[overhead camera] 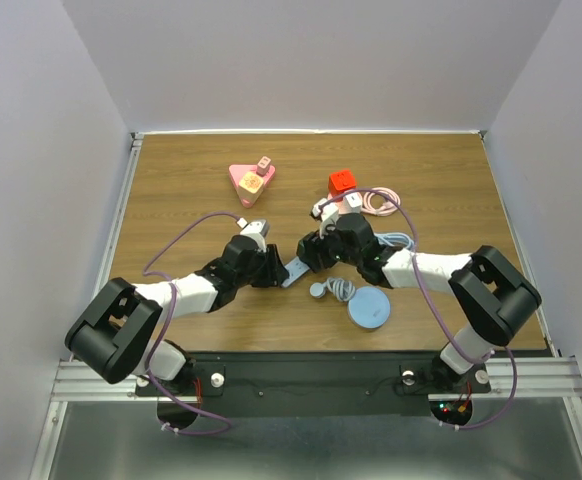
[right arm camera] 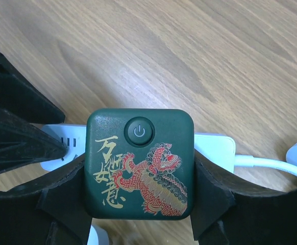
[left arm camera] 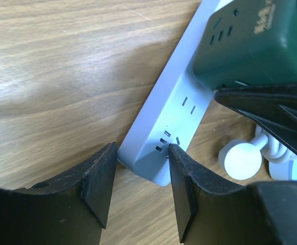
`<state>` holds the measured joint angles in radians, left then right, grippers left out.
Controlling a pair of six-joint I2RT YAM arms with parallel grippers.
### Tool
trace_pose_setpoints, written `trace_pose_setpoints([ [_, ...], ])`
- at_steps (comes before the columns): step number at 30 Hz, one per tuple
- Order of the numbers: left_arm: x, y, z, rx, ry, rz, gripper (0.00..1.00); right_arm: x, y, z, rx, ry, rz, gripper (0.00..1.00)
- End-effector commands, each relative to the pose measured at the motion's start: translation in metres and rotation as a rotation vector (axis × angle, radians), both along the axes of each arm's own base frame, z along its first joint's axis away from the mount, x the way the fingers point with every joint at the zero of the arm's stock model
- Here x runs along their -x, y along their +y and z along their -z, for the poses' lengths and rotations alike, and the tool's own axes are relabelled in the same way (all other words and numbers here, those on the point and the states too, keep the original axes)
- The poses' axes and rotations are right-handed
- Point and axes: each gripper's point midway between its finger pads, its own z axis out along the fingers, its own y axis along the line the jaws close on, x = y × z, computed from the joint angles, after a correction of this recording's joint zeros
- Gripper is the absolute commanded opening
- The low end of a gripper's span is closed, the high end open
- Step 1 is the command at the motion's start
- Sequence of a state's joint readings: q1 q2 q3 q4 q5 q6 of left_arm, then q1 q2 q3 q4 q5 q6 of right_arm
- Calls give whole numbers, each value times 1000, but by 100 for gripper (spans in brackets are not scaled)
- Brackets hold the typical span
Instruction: Insert the plug
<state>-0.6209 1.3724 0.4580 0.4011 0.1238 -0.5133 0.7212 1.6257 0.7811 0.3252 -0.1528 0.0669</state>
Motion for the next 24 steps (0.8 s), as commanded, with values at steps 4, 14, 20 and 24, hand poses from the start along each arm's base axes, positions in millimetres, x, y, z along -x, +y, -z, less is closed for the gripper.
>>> trace_pose_setpoints([
  [4,5,14,18,-76,34,-11,54,20,-10,18,44,49,-24,0],
  [14,4,10,22,-76,50,4,49,5,-13,26,39,74,97,0],
  [20,5,8,23,-74,53,17,43,12,-26,29,46,120,170,0],
  [24,5,8,23,-77,53,21,42,21,-27,37,60,150,132,0],
])
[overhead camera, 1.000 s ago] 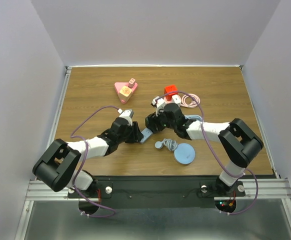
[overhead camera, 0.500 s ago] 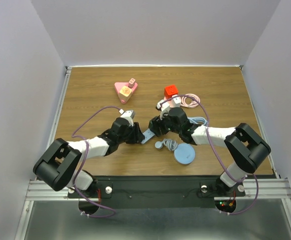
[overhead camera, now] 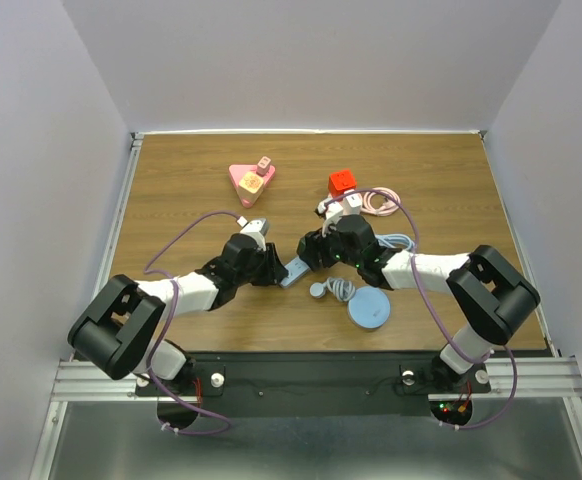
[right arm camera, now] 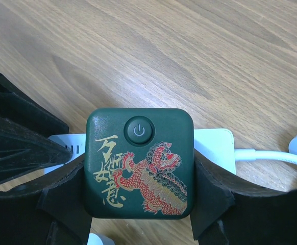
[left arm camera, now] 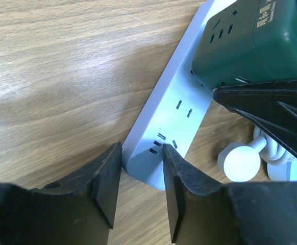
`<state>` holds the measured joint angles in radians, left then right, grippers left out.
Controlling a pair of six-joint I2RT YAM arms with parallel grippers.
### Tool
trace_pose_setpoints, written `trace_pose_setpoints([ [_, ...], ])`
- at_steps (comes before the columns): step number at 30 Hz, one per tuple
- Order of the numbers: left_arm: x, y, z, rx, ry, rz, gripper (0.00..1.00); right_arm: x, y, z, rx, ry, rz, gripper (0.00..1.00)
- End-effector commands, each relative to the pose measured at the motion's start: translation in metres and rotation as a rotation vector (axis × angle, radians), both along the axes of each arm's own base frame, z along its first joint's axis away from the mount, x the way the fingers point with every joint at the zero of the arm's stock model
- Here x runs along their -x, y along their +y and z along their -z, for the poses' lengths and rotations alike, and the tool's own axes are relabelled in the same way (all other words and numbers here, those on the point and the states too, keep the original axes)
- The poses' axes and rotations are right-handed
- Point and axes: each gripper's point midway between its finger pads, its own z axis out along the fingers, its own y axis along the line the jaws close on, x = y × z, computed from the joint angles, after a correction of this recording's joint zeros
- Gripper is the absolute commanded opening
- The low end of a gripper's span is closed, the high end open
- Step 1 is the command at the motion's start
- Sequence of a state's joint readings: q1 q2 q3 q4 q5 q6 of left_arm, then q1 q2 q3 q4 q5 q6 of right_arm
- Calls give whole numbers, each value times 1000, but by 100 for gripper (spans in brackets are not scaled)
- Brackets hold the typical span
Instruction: Insert the plug
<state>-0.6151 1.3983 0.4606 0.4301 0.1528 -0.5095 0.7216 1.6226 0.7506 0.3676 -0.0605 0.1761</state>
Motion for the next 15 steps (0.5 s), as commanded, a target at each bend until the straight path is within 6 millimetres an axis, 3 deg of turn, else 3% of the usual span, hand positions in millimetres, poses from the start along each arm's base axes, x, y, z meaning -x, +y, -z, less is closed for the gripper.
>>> trace_pose_setpoints([
  [1,6,11,21,-92,49,5,42,29,-17,35,92,126,-12,0],
  [15,4,6,23,-85,57,21,41,47,-17,61,155,163,-97,1],
])
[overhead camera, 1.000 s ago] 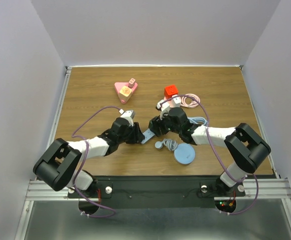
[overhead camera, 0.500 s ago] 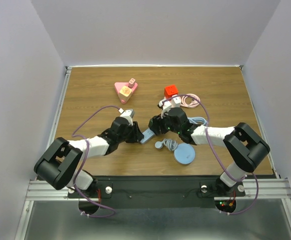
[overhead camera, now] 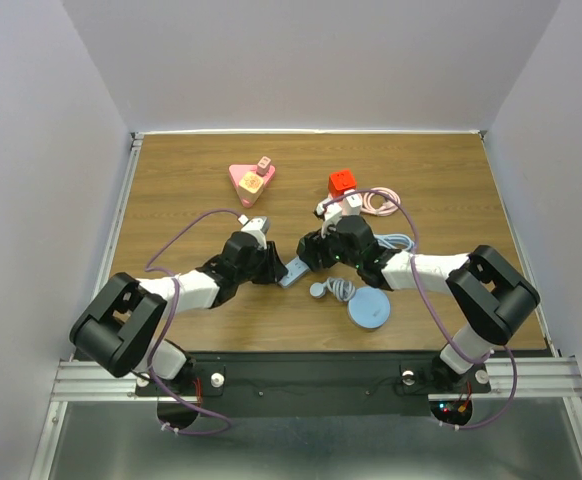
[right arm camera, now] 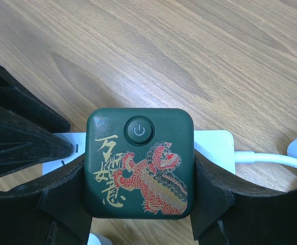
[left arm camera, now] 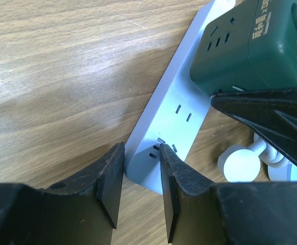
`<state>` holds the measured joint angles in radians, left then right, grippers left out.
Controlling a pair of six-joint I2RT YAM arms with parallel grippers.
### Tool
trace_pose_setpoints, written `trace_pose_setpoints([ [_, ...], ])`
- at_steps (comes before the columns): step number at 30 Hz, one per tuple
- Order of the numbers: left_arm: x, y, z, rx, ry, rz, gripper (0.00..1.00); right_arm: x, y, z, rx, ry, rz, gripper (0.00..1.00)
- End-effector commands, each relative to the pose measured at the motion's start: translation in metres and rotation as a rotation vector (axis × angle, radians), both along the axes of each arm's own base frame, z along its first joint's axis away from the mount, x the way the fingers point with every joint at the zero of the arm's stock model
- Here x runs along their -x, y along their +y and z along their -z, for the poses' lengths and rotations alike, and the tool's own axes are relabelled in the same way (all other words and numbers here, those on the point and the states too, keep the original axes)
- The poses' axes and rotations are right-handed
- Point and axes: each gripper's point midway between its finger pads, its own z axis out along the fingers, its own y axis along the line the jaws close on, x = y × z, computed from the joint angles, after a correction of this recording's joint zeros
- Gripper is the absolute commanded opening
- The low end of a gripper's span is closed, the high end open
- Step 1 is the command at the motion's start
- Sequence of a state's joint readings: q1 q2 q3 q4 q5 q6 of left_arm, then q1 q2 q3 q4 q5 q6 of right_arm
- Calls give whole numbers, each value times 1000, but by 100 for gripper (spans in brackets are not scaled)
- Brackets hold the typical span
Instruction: Insert the plug
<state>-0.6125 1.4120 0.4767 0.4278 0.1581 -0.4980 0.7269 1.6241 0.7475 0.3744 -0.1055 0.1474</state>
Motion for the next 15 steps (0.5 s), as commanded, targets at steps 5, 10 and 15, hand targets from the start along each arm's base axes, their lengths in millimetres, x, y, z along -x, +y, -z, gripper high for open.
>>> trace_pose_setpoints([
  [5,10,8,28,-80,76,14,41,29,-31,65,190,151,63,0],
  [10,11,8,28,-78,75,13,41,24,-39,65,206,156,145,1],
  [15,10,7,28,-79,76,15,41,31,-36,73,209,177,154,0],
])
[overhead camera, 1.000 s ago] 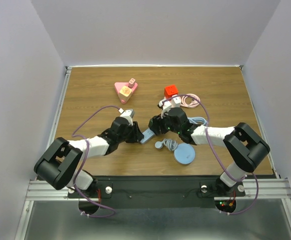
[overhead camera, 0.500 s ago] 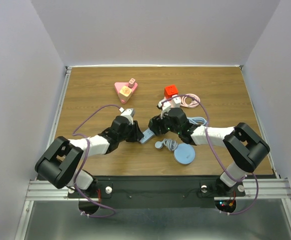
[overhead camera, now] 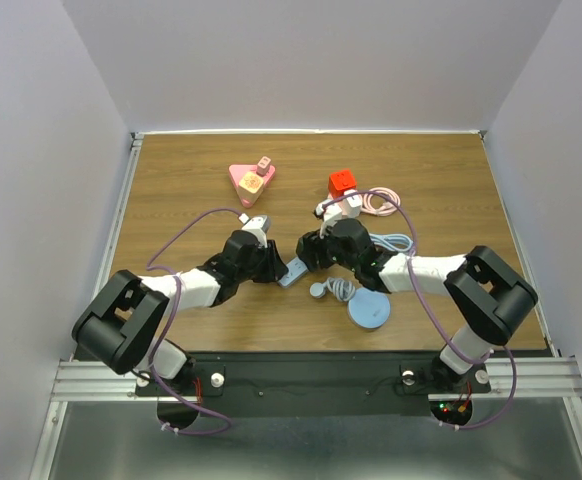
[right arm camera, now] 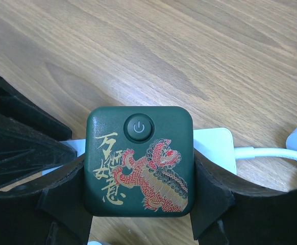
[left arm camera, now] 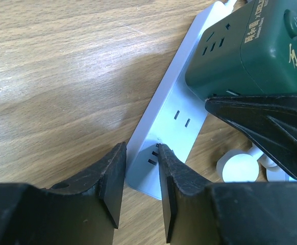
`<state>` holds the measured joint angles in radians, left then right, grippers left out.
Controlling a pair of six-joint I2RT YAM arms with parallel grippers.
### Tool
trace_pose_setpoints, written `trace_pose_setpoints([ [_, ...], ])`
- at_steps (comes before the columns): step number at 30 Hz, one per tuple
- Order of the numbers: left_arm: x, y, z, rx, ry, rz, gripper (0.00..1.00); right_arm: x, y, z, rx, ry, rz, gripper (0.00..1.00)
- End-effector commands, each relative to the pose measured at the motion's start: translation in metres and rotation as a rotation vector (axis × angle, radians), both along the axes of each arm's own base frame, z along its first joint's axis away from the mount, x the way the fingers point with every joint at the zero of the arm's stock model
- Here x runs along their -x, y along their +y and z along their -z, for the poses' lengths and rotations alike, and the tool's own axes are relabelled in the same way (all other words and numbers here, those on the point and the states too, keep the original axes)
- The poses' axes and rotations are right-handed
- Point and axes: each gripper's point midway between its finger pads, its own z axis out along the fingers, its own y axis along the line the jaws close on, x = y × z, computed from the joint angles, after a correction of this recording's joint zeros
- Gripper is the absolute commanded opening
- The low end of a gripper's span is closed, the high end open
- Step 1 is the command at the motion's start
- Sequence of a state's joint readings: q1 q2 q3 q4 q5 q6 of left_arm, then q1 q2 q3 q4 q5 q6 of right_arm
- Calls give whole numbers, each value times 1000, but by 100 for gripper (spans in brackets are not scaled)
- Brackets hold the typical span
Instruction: Insert the plug
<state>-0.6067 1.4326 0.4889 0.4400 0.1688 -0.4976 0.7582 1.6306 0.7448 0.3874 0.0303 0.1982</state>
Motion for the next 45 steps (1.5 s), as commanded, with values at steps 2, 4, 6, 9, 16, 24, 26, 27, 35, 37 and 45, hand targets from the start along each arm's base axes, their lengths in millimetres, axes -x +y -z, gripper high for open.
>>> trace_pose_setpoints([
  [2,13,9,28,-84,76,15,41,45,-24,77,183,205,19,0],
  [4,13,8,28,-82,77,17,40,54,-16,84,193,213,-13,0],
  [6,13,9,29,-84,78,16,40,59,-13,87,204,216,-25,0],
  [9,14,10,29,-87,77,17,40,67,-16,91,212,223,-24,1],
  [16,15,10,30,-87,78,20,40,81,-40,93,230,223,6,0],
  [24,10,6,25,-84,69,22,40,74,-35,89,246,190,-24,0],
  [26,10,6,25,-84,68,26,40,72,-27,93,249,195,-54,0],
  [27,9,5,24,-83,67,26,40,72,-24,95,248,199,-64,1],
  [35,1,-1,24,-93,67,52,39,96,-27,106,186,277,-82,0],
  [37,2,-3,25,-87,72,57,38,100,-33,105,180,289,-62,0],
  [45,5,-6,32,-72,95,67,35,108,-33,118,220,326,-63,0],
])
